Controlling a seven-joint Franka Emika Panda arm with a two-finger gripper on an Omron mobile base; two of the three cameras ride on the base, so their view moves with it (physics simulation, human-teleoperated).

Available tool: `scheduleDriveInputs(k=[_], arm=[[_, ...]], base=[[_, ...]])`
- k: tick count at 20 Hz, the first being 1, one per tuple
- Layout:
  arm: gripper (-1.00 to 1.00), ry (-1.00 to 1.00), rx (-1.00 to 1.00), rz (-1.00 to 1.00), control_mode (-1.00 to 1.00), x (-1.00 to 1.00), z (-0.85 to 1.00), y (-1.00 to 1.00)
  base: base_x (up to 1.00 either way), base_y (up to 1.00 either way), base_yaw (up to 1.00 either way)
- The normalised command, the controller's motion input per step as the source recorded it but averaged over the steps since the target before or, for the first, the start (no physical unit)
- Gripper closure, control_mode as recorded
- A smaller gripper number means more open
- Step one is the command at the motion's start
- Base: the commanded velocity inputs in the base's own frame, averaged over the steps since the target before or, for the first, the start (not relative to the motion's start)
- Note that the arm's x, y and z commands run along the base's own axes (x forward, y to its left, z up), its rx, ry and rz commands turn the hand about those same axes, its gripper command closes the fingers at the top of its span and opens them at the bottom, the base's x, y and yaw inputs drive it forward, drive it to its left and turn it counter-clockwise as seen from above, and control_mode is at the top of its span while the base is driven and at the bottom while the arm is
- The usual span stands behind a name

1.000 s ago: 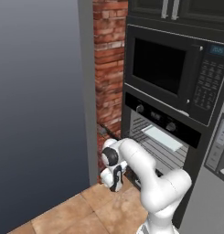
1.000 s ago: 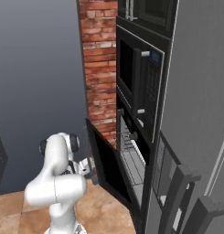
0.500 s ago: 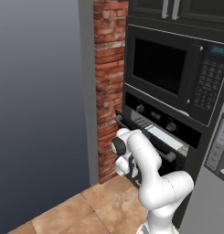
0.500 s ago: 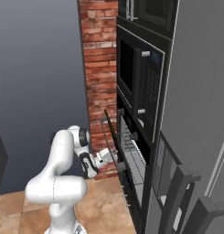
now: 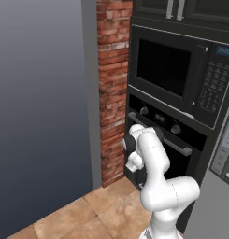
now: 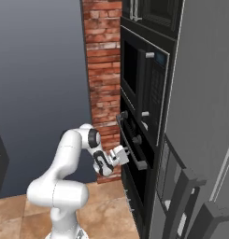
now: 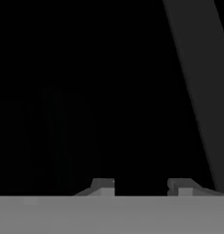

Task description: Take the baked cake out of the oven and place it on the plate for cooling. Then close the oven door.

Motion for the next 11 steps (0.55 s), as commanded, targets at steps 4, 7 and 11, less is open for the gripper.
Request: scheduleDriveInputs(k=[4,7,11], arm=[[-1.0,0.2,0.06,0.0,-1.0,0.51,0.26,-0.73],[-1.0,0.2,0.09,0.0,-1.0,0.41,0.27,-0.54],[-1.0,0.1,0.04,0.0,-1.0,0.3,0.15,-0.34]], base=[[0.0,0.0,0.0],[0.0,0.0,0.0],[0.0,0.0,0.0]])
